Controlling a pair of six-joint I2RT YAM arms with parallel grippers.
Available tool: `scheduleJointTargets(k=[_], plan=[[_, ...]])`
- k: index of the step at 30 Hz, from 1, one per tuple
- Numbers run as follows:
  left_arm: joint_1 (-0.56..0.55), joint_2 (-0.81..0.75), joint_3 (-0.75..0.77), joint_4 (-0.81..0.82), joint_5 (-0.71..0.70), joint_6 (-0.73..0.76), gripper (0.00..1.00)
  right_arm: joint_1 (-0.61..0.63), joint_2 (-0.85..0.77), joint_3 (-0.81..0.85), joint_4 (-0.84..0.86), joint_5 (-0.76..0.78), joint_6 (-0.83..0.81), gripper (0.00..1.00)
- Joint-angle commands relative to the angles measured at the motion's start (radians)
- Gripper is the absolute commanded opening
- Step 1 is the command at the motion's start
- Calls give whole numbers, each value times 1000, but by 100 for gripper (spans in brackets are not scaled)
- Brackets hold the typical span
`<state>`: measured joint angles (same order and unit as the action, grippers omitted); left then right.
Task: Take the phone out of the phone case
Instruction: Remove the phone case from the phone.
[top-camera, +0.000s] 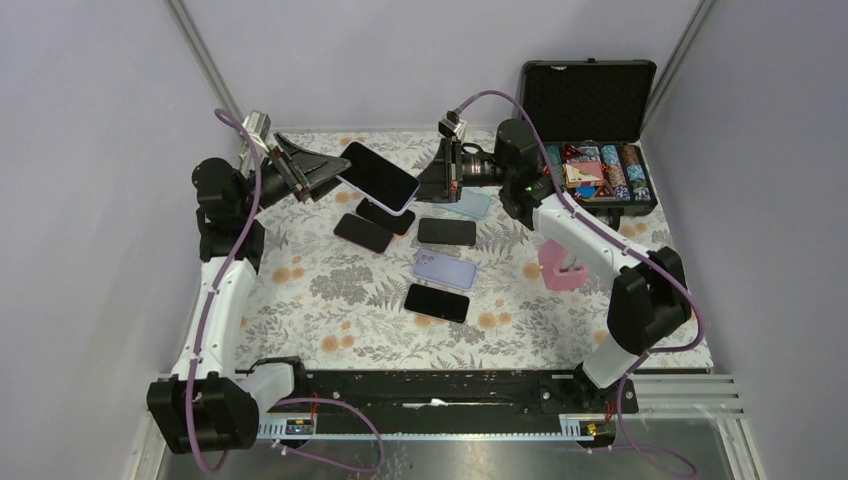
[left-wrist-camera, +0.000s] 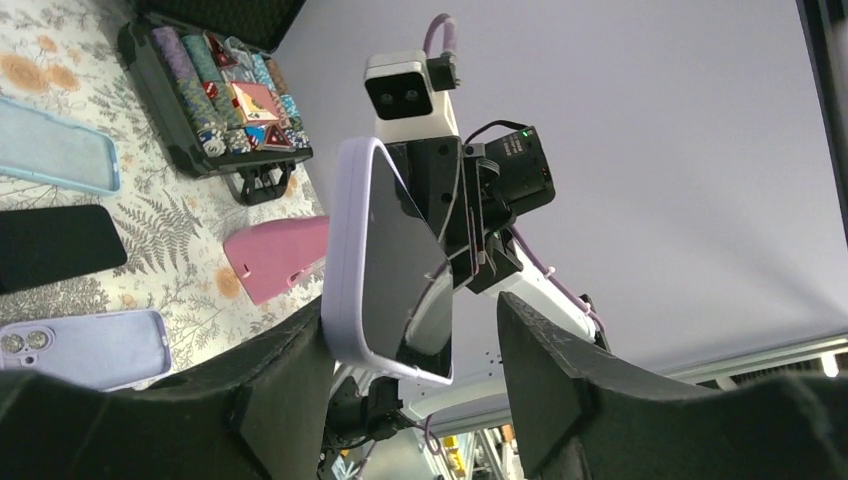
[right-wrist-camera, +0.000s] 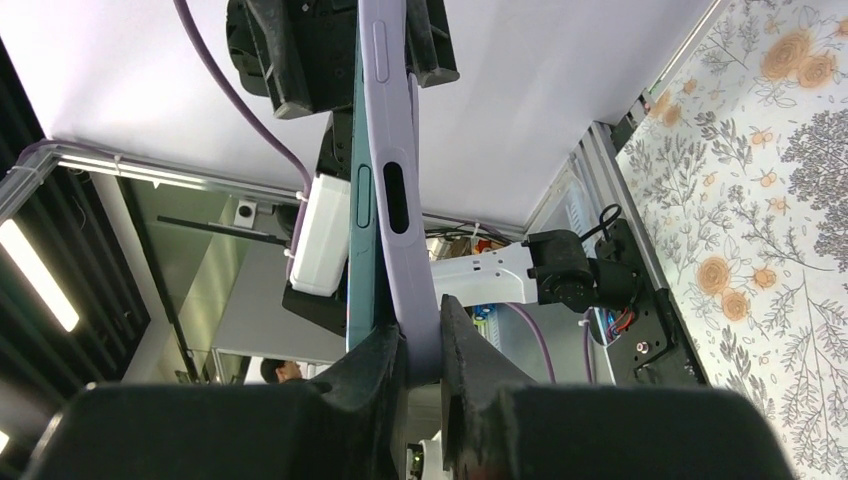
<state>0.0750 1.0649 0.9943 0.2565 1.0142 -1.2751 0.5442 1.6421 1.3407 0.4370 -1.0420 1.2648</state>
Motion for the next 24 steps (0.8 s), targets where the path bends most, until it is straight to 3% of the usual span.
scheduleJointTargets(k=[1, 9, 12, 16, 20, 24], plan=[[-9, 27, 9, 30, 6, -15, 55, -3, 0, 54, -18, -59, -58, 0], [-54, 63, 6, 32, 16, -34, 52, -3, 0, 74, -81, -74, -122, 0], [-69, 64, -7, 28, 30, -25, 36, -3, 5, 74, -85, -70, -119, 0], [-69, 69, -14, 24, 37, -19, 0, -3, 9, 76, -86, -71, -119, 0], [-66, 45, -21, 110, -10, -91, 0, -20, -17, 29, -86, -25, -112, 0], [-39, 44, -45, 329, -73, -296, 0, -73, -86, -80, -72, 100, -113, 25]])
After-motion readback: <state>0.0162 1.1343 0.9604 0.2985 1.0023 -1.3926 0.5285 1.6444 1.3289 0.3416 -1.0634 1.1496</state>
